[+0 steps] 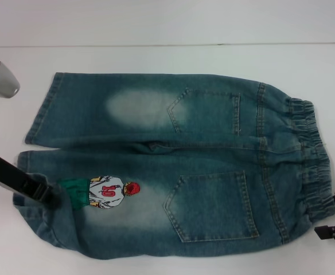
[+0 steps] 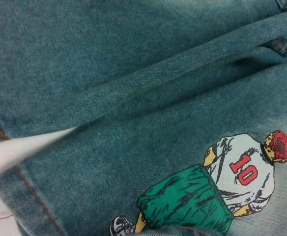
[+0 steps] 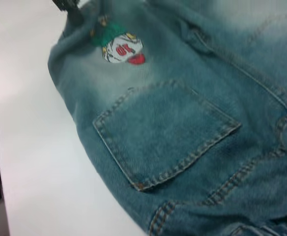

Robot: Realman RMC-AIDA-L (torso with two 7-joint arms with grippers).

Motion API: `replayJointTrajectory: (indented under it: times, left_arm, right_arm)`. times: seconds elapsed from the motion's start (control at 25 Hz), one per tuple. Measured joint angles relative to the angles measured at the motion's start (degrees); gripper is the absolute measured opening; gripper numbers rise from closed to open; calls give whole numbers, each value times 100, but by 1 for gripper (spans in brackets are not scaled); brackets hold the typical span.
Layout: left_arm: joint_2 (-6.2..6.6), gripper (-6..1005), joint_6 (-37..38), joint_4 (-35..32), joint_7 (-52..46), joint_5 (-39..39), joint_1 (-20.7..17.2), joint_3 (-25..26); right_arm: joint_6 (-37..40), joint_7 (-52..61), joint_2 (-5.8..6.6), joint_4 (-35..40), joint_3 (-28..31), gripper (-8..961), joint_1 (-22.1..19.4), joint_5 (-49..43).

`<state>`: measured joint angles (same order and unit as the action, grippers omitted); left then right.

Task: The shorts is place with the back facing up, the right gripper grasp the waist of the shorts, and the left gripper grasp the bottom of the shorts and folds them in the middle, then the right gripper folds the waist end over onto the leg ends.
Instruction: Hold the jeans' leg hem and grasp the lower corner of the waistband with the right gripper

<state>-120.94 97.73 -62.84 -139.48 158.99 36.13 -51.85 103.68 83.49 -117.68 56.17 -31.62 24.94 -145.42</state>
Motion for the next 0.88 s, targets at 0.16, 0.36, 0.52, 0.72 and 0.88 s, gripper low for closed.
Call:
replayJointTrajectory:
  times: [0.16, 0.36, 0.52, 0.72, 0.88]
  left_arm:
    - [-7, 51, -1, -1, 0, 0, -16, 0]
    - [-24, 50, -13, 12, 0, 0, -20, 2]
    - [-25, 50, -29, 31, 0, 0, -22, 22]
    - [-32, 51, -88, 37, 0, -47, -57, 72]
    - [-48, 51, -126, 43, 15, -63, -71, 134]
  right_arm:
    - [-62, -189, 40, -198, 66, 777, -68, 85]
    - [-91, -292, 51, -268, 74, 598, -117, 29]
    - [-114, -393, 54, -230, 127, 477, -204, 43]
    - [-148, -438, 86, -304, 252, 278, -252, 41]
    - [-148, -465, 71, -328, 366, 135, -305, 75]
